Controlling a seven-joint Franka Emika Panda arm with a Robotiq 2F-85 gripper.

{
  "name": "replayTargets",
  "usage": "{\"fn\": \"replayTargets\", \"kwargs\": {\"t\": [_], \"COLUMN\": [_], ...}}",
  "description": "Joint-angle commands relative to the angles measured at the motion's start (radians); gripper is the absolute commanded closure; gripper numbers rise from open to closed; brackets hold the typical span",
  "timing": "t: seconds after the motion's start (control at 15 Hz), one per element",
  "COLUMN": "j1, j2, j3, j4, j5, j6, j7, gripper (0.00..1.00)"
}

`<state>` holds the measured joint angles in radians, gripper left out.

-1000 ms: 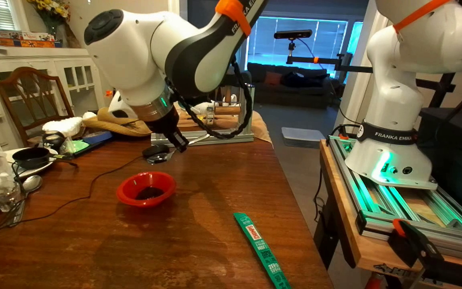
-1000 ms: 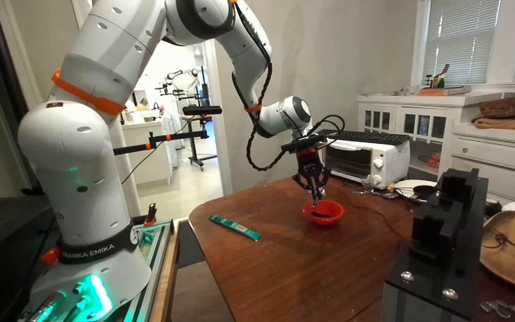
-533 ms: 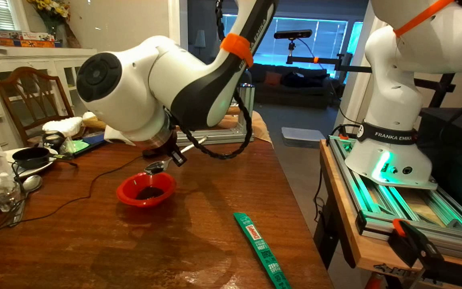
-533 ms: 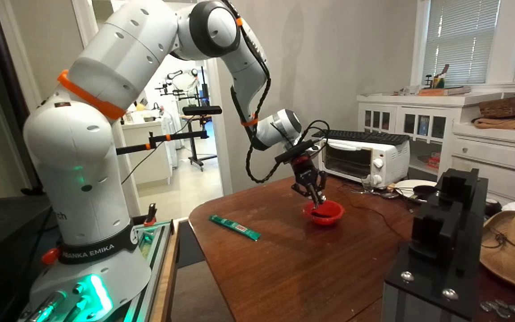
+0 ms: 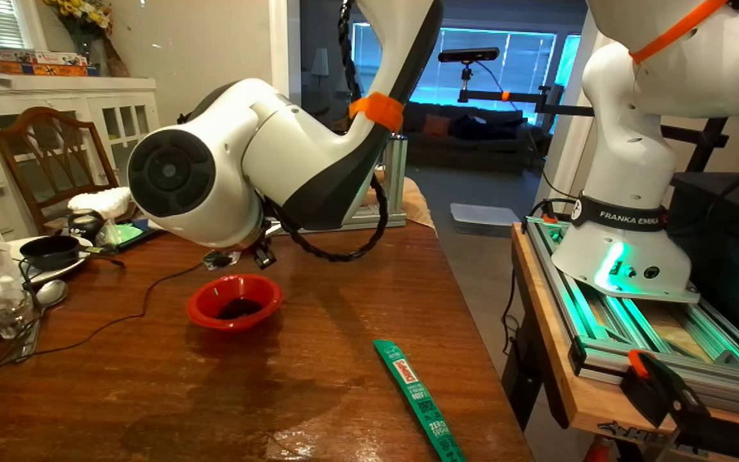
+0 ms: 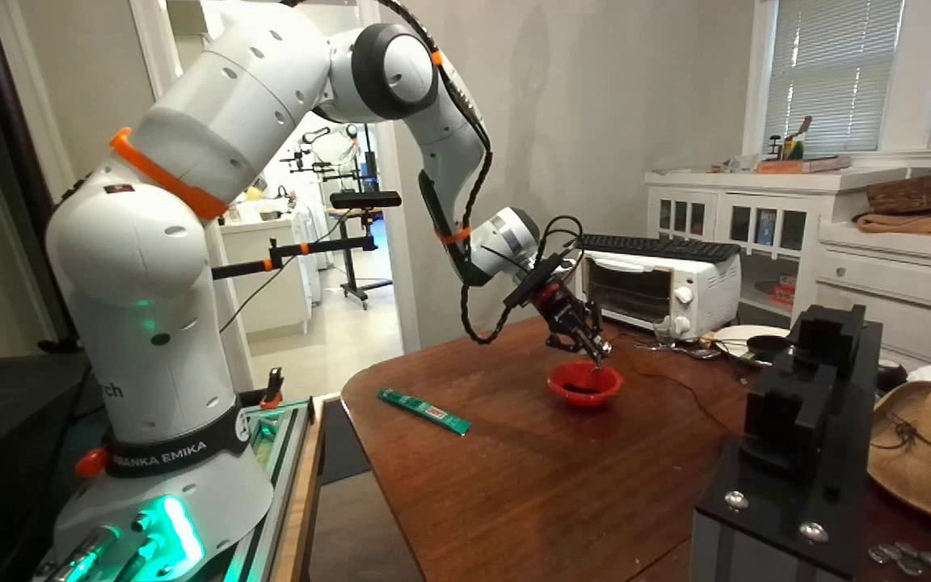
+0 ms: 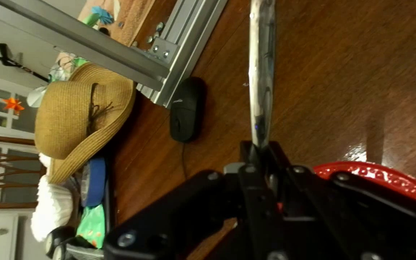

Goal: Use a spoon to take a scoop out of the red bowl then empty it back into the bowl and place the spoon back

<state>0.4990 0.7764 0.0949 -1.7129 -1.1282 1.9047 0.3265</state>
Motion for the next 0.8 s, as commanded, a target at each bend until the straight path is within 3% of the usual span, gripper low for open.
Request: {"fn": "replayTargets", "kwargs": {"t": [0.0, 0.53, 0.73], "j1": [0.027, 0.028, 0.034], "j2": [0.011, -0.039, -0.028], "j3": [0.013, 0.072, 0.077], "j4": [0.001, -0.118, -0.113], "j5": [-0.101, -0.113, -0.134], "j6": [-0.047, -0.132, -0.173], "j7": [0.111, 0.306, 0.342], "gripper": [0.97, 0.97, 0.97]}}
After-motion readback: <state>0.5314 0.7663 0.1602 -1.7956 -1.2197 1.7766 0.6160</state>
